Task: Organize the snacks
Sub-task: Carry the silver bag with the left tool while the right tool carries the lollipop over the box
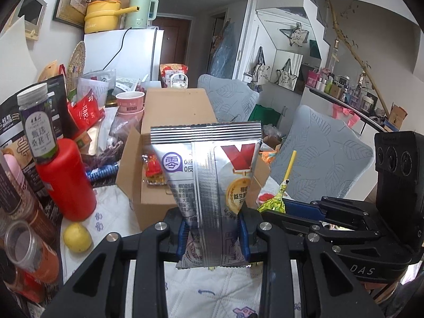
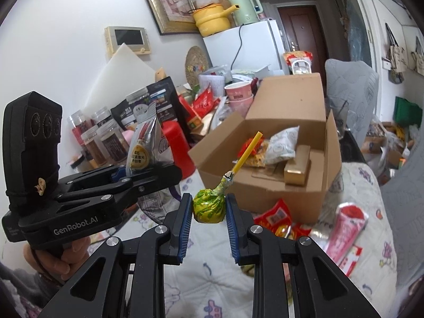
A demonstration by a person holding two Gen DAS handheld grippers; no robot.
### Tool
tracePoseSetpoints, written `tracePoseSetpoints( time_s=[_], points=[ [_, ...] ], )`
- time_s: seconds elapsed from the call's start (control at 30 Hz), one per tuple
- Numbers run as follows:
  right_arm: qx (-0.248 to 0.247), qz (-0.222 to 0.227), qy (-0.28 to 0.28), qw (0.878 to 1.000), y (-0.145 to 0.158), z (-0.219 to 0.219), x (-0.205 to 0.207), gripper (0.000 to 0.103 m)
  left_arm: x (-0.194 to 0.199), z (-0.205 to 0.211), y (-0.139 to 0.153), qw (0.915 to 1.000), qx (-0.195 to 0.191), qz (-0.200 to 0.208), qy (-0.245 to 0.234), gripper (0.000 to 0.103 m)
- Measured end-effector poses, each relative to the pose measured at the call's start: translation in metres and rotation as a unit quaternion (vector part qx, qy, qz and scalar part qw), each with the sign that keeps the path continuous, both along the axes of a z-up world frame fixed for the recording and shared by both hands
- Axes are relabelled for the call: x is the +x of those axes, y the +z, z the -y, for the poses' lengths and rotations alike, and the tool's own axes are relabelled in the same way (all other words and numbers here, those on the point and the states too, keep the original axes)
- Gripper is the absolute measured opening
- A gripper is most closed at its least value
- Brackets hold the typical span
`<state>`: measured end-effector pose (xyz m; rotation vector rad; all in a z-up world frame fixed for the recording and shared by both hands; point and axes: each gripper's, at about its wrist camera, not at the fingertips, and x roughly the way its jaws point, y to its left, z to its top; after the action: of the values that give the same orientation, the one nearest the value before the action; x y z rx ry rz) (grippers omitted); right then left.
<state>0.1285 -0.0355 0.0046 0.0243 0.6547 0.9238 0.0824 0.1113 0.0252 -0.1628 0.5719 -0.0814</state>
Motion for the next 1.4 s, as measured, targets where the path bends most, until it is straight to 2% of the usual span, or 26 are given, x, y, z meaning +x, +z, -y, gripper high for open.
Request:
tracePoseSetpoints(
  time_s=[0.27,0.47,0.73,1.1,1.4],
  points=[
    [0.006,0.014,-0.004,1.000,0.015,-0.012,0.035,0.025,0.035,-0.012,0.015,0.9999,0.002,0.013,-0.002,0.030],
    [0.001,0.022,-0.010,1.000,0.019,-0.021,0.062,0.025,0.064,-0.022,0.015,0.9998,-0.002,0.020,0.008,0.030],
    [-0.007,0.033,-0.021,0.999,0.019,-0.036,0.105,0.025,0.106,-0.030,0.012,0.9996,0.014,0.018,0.014,0.030],
    [-0.046,0.039,-0.038,0.997,0.010,-0.060,0.158,0.025,0.162,-0.048,-0.009,0.9987,0.034,-0.007,0.038,0.030],
    [-0.077,0.014,-0.037,0.996,-0.008,-0.082,0.192,0.025,0.197,-0.061,-0.033,0.9967,0.044,-0.042,0.053,0.030]
  ],
)
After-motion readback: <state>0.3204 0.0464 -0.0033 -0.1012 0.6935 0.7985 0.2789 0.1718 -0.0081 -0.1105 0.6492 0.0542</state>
